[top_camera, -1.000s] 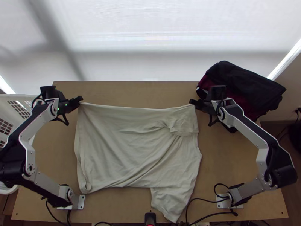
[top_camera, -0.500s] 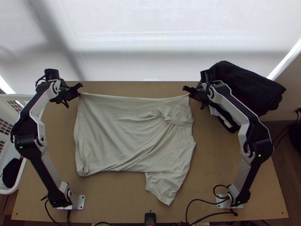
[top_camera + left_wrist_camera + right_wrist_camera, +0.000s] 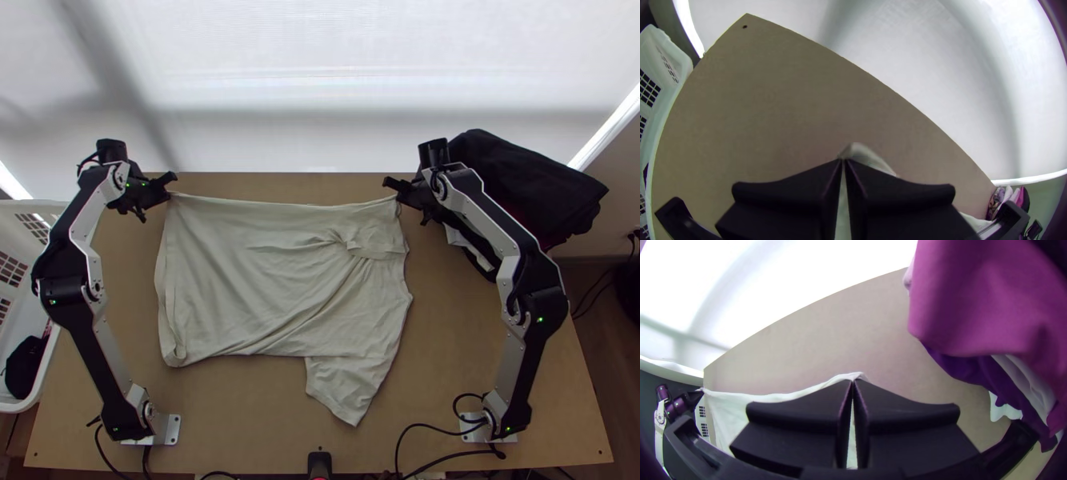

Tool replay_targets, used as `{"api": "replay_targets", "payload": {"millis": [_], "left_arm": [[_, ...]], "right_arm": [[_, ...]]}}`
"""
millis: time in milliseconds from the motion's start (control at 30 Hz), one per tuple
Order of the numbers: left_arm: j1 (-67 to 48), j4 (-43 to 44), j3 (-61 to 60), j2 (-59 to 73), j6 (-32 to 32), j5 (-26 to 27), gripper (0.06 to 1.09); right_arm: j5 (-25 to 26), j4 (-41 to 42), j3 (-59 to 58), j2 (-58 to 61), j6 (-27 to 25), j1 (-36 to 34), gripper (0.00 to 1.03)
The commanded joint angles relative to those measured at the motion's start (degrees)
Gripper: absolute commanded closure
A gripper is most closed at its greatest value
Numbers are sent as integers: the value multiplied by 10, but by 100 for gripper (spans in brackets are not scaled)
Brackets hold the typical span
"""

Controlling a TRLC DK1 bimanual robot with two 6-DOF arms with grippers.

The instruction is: Fold the t-shirt

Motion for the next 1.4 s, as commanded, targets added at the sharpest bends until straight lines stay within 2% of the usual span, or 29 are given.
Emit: {"api": "replay_targets", "payload": {"millis": [0, 167, 333, 700, 1367], "left_arm": [[-19, -10, -40, 8, 34, -4, 90], [-27, -16, -62, 3, 46, -6, 90], [-16, -14, -58, -15, 51, -10, 81], [5, -26, -66, -40, 86, -11, 81], [3, -27, -74, -18, 103, -15, 81]], "right_arm": [[3, -4, -18, 10, 5, 18, 100], [8, -4, -46, 8, 3, 33, 100], [12, -4, -46, 4, 3, 33, 100], [13, -4, -53, -3, 1, 31, 100], [14, -3, -53, -7, 0, 28, 100]]}}
